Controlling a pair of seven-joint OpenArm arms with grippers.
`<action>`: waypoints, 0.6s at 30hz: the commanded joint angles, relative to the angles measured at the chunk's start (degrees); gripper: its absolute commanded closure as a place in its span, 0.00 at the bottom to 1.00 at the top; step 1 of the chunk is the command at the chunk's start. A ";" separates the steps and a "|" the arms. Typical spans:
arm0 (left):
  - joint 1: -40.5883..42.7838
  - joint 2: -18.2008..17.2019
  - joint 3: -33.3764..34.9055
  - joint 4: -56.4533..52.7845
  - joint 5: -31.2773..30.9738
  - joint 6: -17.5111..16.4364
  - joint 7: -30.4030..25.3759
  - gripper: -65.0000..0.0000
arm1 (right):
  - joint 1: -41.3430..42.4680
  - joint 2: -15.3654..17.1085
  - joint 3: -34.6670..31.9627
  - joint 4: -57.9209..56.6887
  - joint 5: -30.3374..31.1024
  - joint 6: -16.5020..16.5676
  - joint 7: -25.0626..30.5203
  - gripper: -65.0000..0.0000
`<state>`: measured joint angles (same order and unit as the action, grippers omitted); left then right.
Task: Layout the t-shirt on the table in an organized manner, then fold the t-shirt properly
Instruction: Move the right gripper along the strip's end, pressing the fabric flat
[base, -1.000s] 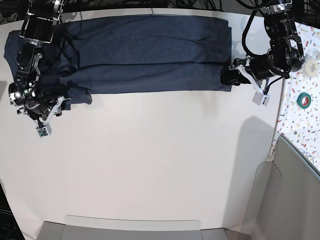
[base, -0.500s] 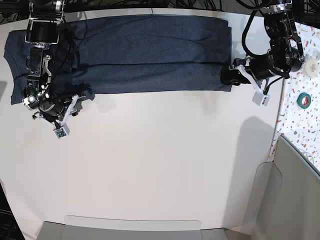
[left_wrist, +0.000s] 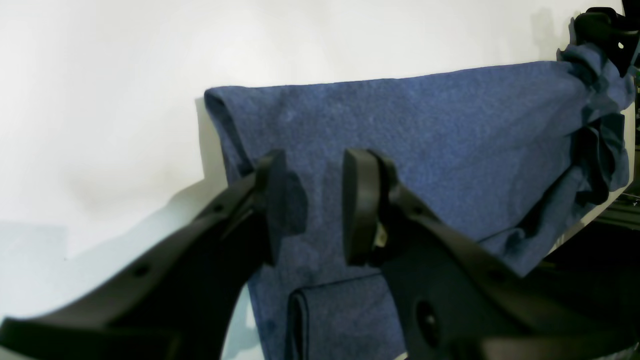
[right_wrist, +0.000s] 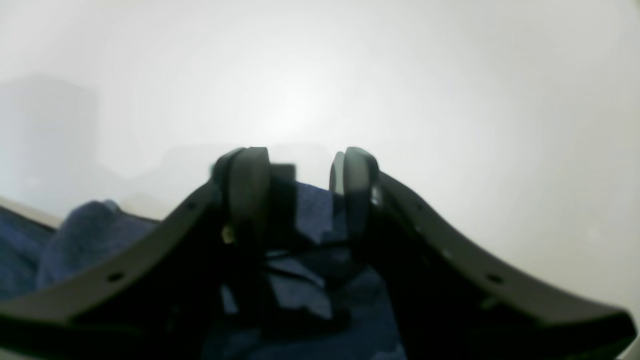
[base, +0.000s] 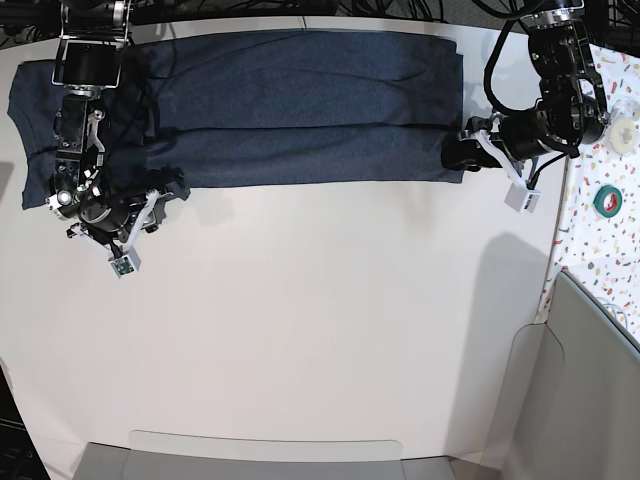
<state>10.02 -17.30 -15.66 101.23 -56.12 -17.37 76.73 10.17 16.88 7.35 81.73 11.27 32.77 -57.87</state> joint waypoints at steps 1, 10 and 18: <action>-0.48 -0.68 -0.30 0.88 -1.16 0.09 -0.38 0.72 | 1.39 0.57 0.25 1.65 0.47 -0.29 1.12 0.62; -0.40 -0.68 -0.30 0.88 -1.16 0.09 -0.38 0.72 | 2.35 -1.46 0.07 6.57 0.38 -0.47 0.86 0.62; -0.31 -0.68 -0.30 0.88 -1.16 0.09 -0.20 0.72 | -1.34 -1.98 -0.01 7.72 -3.14 -0.64 0.77 0.62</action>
<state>10.15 -17.32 -15.66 101.25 -56.12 -17.34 76.75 7.51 14.17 7.07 88.33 7.75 32.60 -58.08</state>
